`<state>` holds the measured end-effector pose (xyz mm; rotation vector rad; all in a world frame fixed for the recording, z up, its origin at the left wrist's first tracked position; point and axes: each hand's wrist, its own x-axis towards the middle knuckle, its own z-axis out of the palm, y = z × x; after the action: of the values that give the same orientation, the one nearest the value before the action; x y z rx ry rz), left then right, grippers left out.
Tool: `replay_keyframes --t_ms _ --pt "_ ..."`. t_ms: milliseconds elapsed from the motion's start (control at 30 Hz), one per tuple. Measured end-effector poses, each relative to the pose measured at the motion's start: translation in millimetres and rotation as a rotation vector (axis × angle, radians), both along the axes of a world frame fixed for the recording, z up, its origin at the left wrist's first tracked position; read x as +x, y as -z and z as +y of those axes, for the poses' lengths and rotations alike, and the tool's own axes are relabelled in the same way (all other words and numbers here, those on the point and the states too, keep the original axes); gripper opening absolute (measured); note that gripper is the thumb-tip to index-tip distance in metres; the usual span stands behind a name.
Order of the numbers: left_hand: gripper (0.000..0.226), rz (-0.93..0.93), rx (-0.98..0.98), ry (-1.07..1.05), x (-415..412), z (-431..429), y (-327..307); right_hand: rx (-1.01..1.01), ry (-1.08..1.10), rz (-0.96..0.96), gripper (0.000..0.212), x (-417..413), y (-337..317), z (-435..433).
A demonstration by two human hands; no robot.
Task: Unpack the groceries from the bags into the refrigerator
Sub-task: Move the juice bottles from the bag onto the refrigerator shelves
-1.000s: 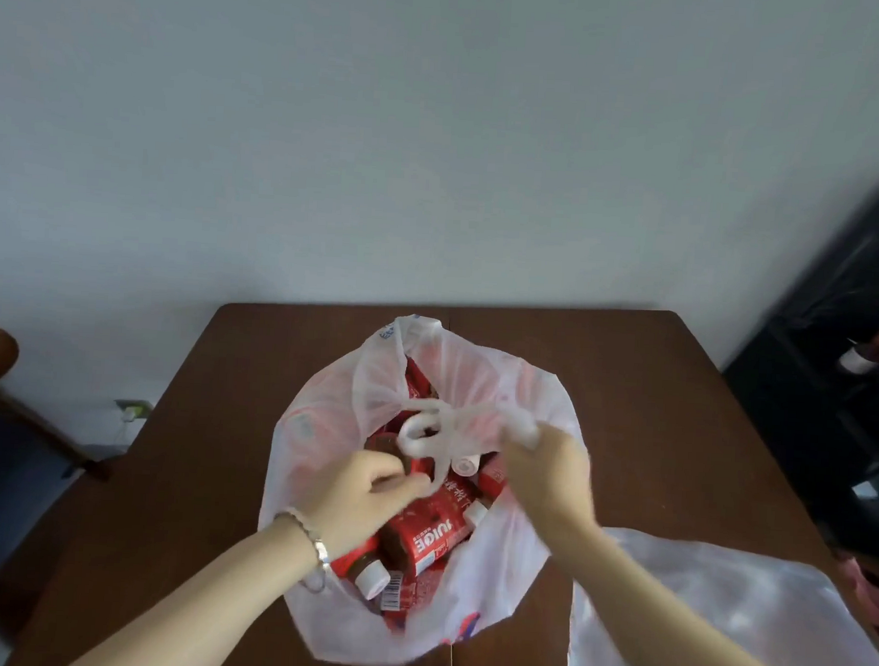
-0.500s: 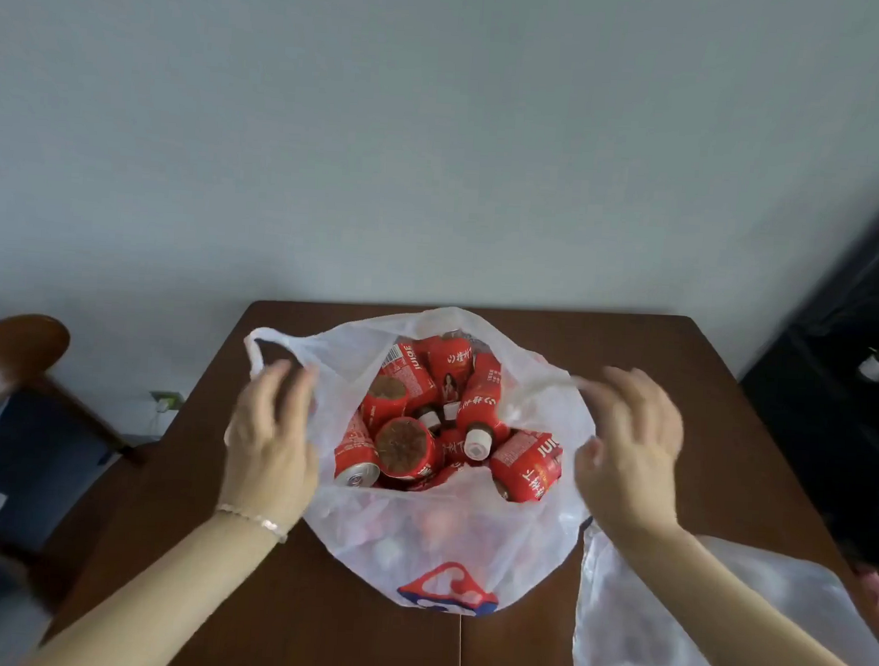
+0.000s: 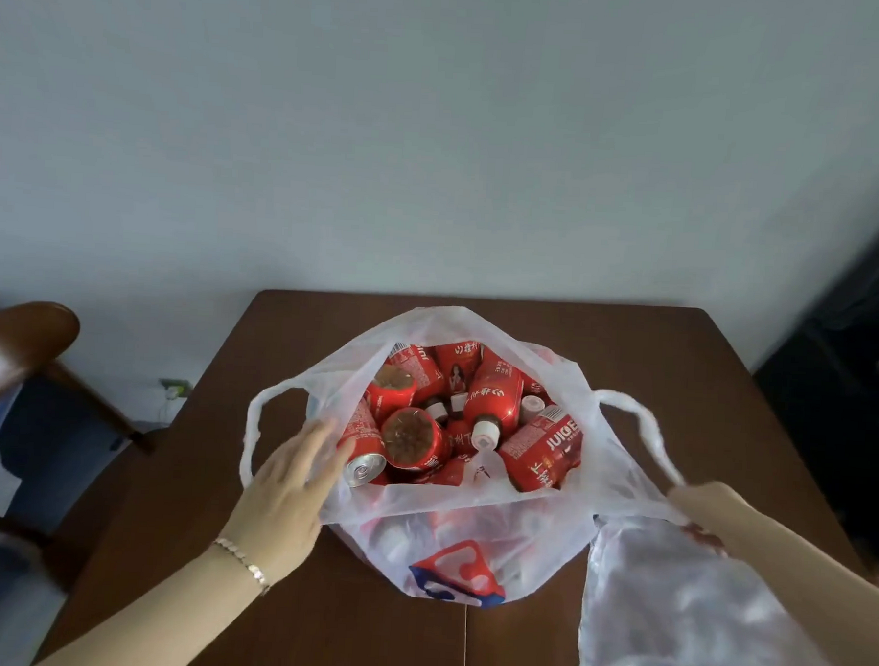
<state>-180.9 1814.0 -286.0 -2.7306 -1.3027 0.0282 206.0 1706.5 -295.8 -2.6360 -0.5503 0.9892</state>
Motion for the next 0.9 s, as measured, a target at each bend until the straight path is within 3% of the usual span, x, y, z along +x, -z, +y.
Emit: replay_keyframes --t_ms 67,100,167,200,267,300,367,433,500,633,767,833,900 --pt "0.069 -0.07 0.071 0.185 12.5 2.5 -8.6 0.189 0.137 -0.046 0.056 -8.1 -7.7 0.5" --pt "0.057 -0.059 0.081 0.254 20.3 4.0 -11.2 0.261 0.075 -0.24 0.064 -17.6 -11.8 4.4" --pt "0.047 0.077 0.08 0.326 37.7 11.2 -19.2 0.707 -0.282 -0.7 0.061 -45.2 -37.6 13.6" --pt "0.046 0.159 0.046 0.322 45.4 16.0 -22.0 0.931 -0.536 -0.81 0.055 -66.1 -54.8 17.0" --pt "0.045 0.31 0.009 0.274 56.4 24.9 -25.0 1.138 -0.985 -0.756 0.032 -100.2 -66.2 24.3" --pt "0.047 0.434 -0.022 0.269 59.5 30.5 -21.0 1.118 -1.197 -0.752 0.023 -112.5 -62.8 28.5" --pt "0.053 0.646 -0.062 0.27 63.9 35.5 -22.2 0.784 -1.525 -0.707 0.025 -130.8 -52.1 42.2" --pt "0.061 0.748 -0.025 0.267 63.9 39.5 -20.2 0.285 -1.604 -0.741 0.031 -132.2 -27.7 55.4" --pt "0.073 0.798 -0.043 0.238 62.3 42.0 -17.9 0.018 -1.671 -0.751 0.039 -127.7 -13.4 63.2" --pt "0.081 0.844 -0.071 0.262 54.9 44.9 -12.5 0.008 -1.677 -0.714 0.044 -124.1 5.6 67.9" --pt "0.088 0.851 0.007 0.373 47.7 48.0 -12.5 0.031 -1.673 -0.761 0.034 -127.2 4.3 66.1" --pt "0.081 0.79 0.003 0.397 47.6 47.7 -20.8 0.122 -1.616 -0.816 0.04 -125.9 0.2 65.5" --pt "0.077 0.588 0.023 0.346 47.8 46.8 -29.0 0.215 -1.462 -0.877 0.05 -118.1 -6.5 69.8"
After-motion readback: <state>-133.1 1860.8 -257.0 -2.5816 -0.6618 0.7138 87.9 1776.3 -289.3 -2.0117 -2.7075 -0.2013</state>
